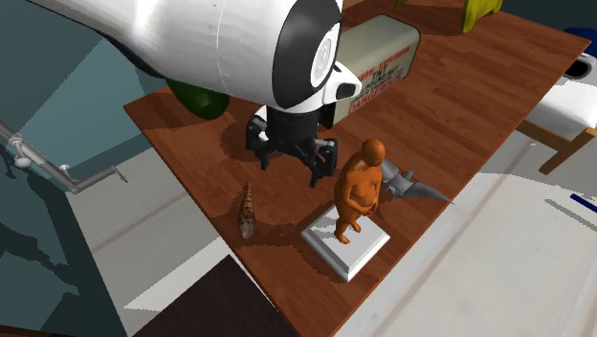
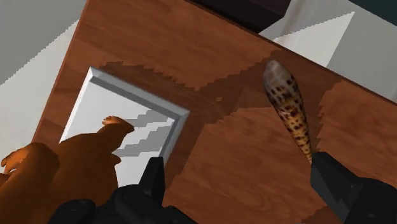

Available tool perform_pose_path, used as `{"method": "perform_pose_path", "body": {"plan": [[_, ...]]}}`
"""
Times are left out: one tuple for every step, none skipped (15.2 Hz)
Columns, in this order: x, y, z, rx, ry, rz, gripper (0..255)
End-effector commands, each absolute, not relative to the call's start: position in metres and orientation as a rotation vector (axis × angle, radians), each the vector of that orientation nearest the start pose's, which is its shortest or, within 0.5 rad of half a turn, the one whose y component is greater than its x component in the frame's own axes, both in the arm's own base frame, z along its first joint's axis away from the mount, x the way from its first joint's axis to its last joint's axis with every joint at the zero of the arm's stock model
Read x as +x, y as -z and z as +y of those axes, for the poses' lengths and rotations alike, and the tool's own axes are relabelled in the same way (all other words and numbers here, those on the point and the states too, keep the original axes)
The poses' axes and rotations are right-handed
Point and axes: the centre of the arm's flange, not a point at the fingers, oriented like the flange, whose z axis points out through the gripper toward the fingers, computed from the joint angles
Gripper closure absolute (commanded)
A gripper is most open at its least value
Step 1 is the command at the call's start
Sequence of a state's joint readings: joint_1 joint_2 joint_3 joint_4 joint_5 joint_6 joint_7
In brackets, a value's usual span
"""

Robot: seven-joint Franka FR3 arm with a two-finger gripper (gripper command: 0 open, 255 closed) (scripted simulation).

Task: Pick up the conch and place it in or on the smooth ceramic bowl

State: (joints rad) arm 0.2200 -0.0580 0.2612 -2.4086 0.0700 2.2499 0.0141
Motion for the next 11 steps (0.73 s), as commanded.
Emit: {"method": "perform_pose_path", "body": {"plan": [[0.418, -0.300, 0.237, -3.041, -0.192, -0.711, 0], [0.418, -0.289, 0.245, -3.033, -0.204, -0.740, 0], [0.418, -0.278, 0.252, -3.025, -0.215, -0.770, 0], [0.417, -0.267, 0.260, -3.016, -0.227, -0.799, 0], [0.416, -0.256, 0.268, -3.007, -0.238, -0.829, 0], [0.415, -0.245, 0.276, -2.998, -0.249, -0.858, 0], [0.414, -0.234, 0.284, -2.988, -0.261, -0.887, 0], [0.412, -0.223, 0.292, -2.978, -0.272, -0.916, 0], [0.410, -0.213, 0.300, -2.968, -0.283, -0.945, 0], [0.408, -0.202, 0.308, -2.958, -0.295, -0.974, 0], [0.406, -0.191, 0.315, -2.947, -0.306, -1.003, 0]]}}
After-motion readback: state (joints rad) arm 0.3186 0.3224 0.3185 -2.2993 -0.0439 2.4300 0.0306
